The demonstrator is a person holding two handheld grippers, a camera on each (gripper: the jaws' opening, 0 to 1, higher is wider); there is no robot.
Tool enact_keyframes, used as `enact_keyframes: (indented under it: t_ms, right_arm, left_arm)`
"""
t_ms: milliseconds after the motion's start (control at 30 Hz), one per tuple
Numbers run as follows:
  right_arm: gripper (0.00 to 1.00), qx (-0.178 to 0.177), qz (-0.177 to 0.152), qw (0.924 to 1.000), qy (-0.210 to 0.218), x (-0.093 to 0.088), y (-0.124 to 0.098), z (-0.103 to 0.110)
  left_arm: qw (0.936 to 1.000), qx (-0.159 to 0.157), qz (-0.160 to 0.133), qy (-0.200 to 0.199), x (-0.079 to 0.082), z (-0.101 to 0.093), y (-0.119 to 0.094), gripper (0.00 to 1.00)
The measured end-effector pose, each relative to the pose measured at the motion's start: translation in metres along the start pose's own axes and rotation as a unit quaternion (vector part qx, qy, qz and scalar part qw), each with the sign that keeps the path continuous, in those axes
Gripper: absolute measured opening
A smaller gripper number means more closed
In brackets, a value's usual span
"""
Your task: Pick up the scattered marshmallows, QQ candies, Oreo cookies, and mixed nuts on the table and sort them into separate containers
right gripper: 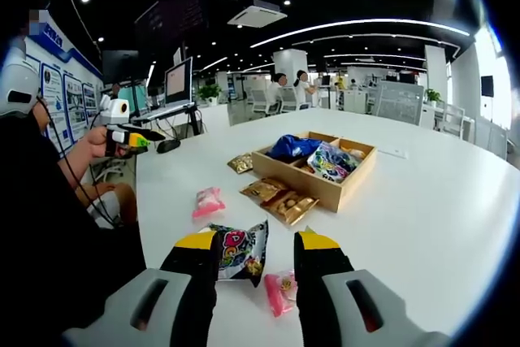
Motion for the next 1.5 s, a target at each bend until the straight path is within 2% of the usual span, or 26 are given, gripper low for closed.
enact_keyframes:
  t_ms: [467,867,1167,1500]
  right_arm:
    - [0.36,0.008,-0.003,0.9998,0.016,-0.009,0.013,0.002]
    - [0.36,-0.004,-0.004,0.9994,0.035,-0.016,0.025,-0.001]
    - [0.36,0.006,0.014,0.9992,0.036,-0.019,0.033,0.004]
    - [0.36,0.0,0.025,0.999,0.036,-0.018,0.041,0.01]
  left_arm:
    - [1.0,-0.002,0.006,0.002,-0.002,-0.001,0.001,0.56]
    - [0.9999,-0.007,0.011,0.0,-0.004,-0.004,0.005,0.56]
    - [0.9999,-0.005,0.01,0.0,-0.004,-0.004,0.006,0.56]
    - [0.9999,-0.008,0.015,-0.002,-0.006,-0.006,0.008,0.55]
Point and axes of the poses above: the point that each gripper's makers call its tool centre point, and the gripper's own axes: y roughly forward along the fingers, z roughly to its left, x roughly out of its top, the point moved 8 cm from there along -y, roughly backward along the fingers, and after that the axes turned 7 degrees about -z, right-handed, at the moved point
